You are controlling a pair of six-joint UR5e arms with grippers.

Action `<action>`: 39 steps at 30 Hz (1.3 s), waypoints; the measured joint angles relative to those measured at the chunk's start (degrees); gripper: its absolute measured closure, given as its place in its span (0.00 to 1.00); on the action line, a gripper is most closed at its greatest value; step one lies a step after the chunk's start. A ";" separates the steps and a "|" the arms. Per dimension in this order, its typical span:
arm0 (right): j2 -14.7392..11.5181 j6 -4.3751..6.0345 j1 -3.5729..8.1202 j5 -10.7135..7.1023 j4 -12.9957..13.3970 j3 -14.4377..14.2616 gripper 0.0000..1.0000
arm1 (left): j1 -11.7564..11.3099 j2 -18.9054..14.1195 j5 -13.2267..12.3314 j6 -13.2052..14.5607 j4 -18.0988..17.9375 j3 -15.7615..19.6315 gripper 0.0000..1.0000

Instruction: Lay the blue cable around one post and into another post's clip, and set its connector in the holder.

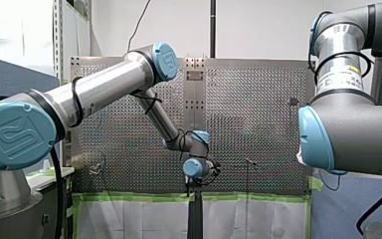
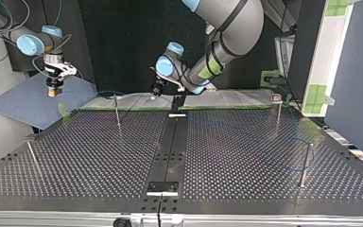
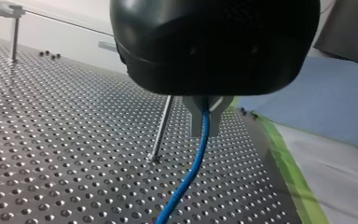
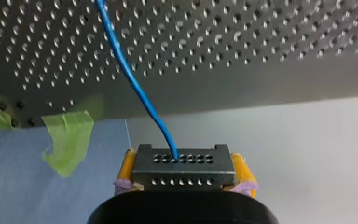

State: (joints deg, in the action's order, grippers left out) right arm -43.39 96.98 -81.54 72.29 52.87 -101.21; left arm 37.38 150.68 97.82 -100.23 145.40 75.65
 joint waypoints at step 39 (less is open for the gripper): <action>0.30 0.32 0.55 -5.49 0.66 0.65 1.00 | -1.36 0.00 -0.06 -0.99 0.68 -1.67 1.00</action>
State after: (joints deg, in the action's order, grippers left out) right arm -43.09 97.30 -80.99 66.80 53.54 -100.56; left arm 36.02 150.67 97.76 -101.22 146.09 73.98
